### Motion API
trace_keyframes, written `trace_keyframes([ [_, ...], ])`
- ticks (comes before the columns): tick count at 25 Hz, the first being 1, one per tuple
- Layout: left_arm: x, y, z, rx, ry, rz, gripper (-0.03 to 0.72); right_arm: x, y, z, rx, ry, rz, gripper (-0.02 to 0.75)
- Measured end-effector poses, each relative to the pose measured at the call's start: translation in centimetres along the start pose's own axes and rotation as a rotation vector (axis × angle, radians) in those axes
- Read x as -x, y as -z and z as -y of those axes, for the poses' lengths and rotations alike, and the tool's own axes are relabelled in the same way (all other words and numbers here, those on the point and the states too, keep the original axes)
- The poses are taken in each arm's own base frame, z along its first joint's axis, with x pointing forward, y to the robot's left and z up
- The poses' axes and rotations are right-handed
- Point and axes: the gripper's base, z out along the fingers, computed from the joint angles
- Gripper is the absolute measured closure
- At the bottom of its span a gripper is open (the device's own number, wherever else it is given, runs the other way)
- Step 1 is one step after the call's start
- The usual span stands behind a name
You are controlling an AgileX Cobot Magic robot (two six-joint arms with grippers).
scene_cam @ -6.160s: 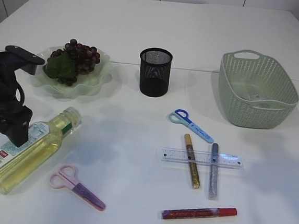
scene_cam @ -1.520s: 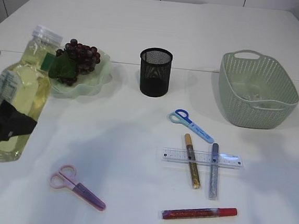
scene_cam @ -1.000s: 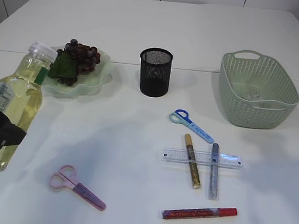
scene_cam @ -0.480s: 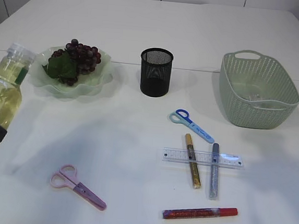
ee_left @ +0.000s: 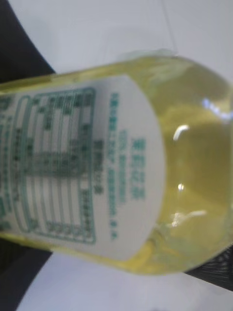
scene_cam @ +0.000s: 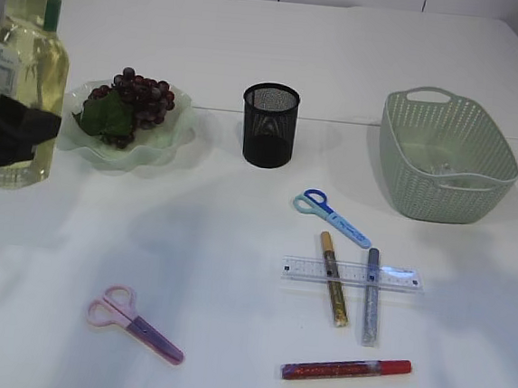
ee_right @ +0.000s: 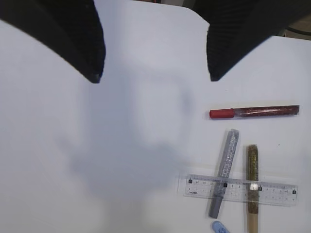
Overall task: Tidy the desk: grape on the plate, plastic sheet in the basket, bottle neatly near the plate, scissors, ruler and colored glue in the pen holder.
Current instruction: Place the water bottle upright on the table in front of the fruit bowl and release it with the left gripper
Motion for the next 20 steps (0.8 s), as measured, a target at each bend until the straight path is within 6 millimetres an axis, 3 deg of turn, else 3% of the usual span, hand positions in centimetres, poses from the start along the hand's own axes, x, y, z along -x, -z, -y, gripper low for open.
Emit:
trace_keyframes([
  [7, 1.3, -2.3, 0.8, -0.087, 0.028, 0.268, 0.232, 0.0, 0.0, 0.0, 0.000, 0.000, 0.000, 0.226],
  [13, 0.2, -5.1, 2.4, -0.256, 0.029, 0.385, 0.232, 0.0, 0.0, 0.0, 0.000, 0.000, 0.000, 0.226],
  [20, -0.8, -6.7, 3.1, -0.341, 0.063, 0.485, 0.232, 0.0, 0.0, 0.0, 0.000, 0.000, 0.001, 0.226],
])
